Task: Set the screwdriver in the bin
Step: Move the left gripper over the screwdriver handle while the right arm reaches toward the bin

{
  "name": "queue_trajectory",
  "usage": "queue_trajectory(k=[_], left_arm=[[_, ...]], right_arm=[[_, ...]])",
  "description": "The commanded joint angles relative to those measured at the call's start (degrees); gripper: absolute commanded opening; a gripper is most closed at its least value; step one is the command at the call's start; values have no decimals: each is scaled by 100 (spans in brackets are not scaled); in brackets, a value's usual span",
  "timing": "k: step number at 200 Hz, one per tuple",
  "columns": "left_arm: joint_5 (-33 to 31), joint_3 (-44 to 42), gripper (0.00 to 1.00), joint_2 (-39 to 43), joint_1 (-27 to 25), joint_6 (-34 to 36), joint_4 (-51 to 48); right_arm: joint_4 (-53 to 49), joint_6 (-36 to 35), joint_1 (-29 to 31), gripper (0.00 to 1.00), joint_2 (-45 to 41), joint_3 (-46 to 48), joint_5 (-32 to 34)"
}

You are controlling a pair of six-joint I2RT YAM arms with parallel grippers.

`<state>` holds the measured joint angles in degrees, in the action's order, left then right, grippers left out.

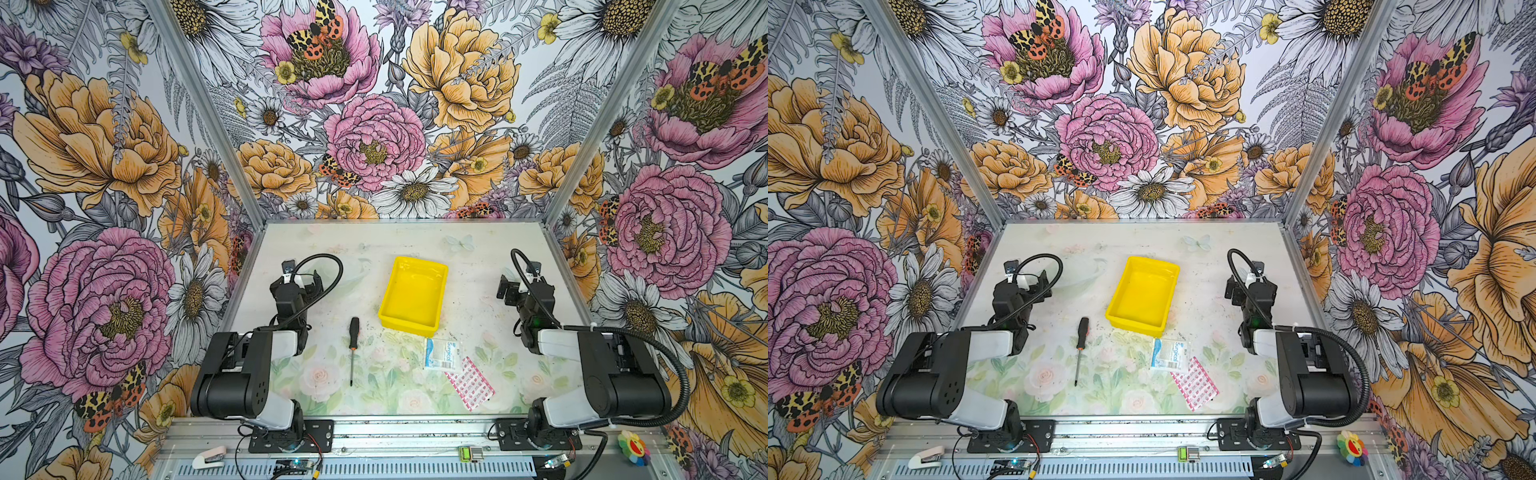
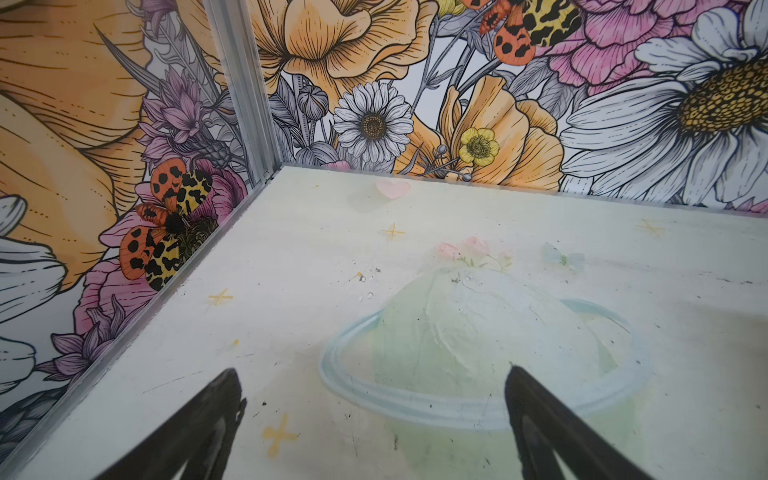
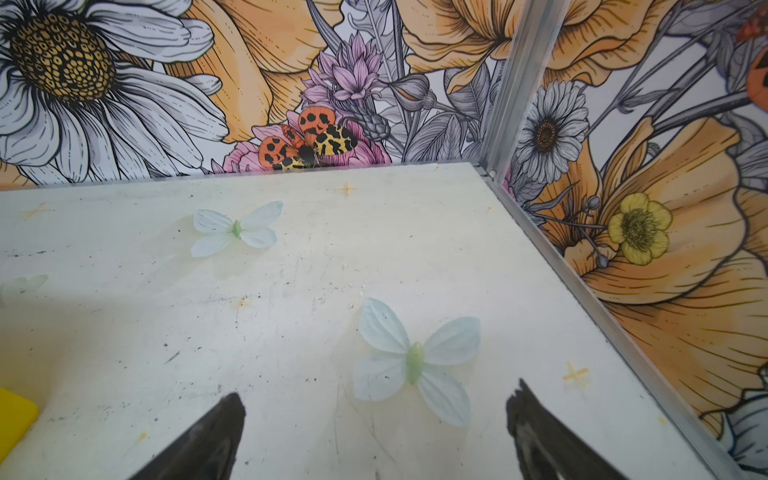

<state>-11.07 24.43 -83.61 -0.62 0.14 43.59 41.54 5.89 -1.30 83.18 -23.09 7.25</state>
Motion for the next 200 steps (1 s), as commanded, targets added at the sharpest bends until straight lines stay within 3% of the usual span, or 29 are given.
queue_trajectory(k=[1, 16, 54, 89, 119, 156, 200], left_arm=[[-51, 232, 99, 465, -17, -57, -903], [-147, 325, 99, 849, -113, -281, -1490], [-209, 1151, 99, 1418, -344, -1155, -3957], [-426, 1273, 99, 1888, -748, -1568, -4749], [-327, 1825, 99, 1963, -969, -1763, -6015], [206, 1965, 99, 2175, -1080, -1965, -6760], [450, 2107, 99, 2177, -1520, -2362, -7638]], right_arm=[[-342, -47, 58, 99, -365, -134, 92], [-655, 2, 85, 99, -656, -183, 205], [-3020, 535, 317, 99, -1130, -1148, 874], [-4772, 1192, 638, 99, -1044, -2033, 943], [-5127, 1498, 1164, 100, -1165, -2189, 818], [-5505, 1926, 1722, 99, -1389, -2334, 487], [-5705, 1822, 2524, 100, -1407, -2486, 409]])
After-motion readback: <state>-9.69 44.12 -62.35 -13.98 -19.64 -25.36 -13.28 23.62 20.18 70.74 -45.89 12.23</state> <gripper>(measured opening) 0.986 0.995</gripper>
